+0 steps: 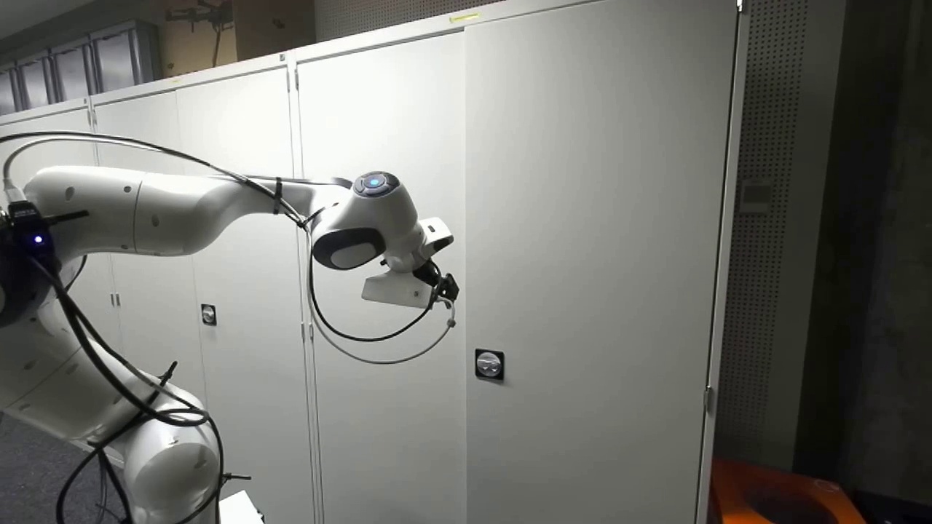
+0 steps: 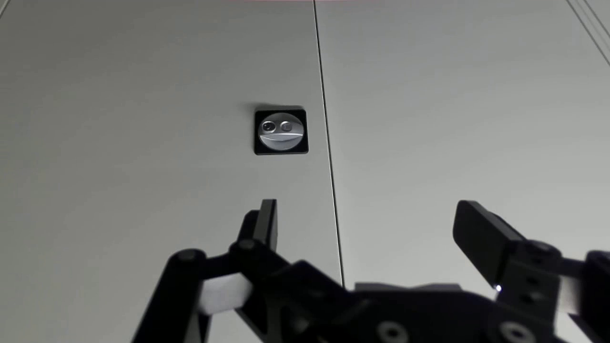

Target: Close the cupboard door

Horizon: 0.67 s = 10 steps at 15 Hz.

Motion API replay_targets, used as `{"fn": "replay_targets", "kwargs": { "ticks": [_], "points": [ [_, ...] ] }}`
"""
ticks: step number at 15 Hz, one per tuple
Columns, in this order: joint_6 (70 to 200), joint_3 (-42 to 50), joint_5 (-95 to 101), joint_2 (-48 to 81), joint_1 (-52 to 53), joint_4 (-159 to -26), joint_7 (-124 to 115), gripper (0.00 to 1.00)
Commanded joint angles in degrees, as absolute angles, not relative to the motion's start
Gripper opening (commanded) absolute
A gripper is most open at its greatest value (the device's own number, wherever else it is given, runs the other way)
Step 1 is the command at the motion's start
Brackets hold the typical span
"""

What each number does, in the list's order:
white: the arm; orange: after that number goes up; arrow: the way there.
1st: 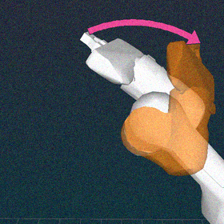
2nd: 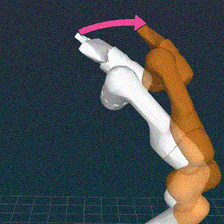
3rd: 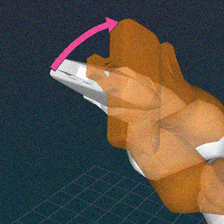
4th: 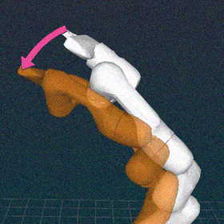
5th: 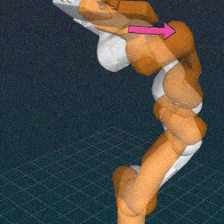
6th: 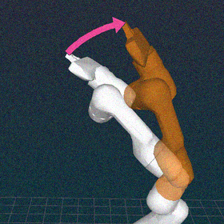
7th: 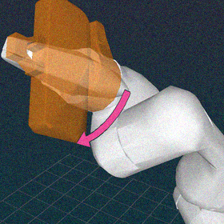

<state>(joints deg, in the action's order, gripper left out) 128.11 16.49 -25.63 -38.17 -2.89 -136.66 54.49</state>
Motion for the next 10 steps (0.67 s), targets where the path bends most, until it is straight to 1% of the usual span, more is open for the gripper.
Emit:
{"fn": "replay_targets", "kwargs": {
  "ticks": [1,10],
  "points": [
    [128.33,17.88,-24.35,-38.48,-1.16,-136.61,53.60,1.00],
    [128.29,17.84,-24.43,-38.18,-0.68,-136.56,53.67,1.00]
  ]
}}
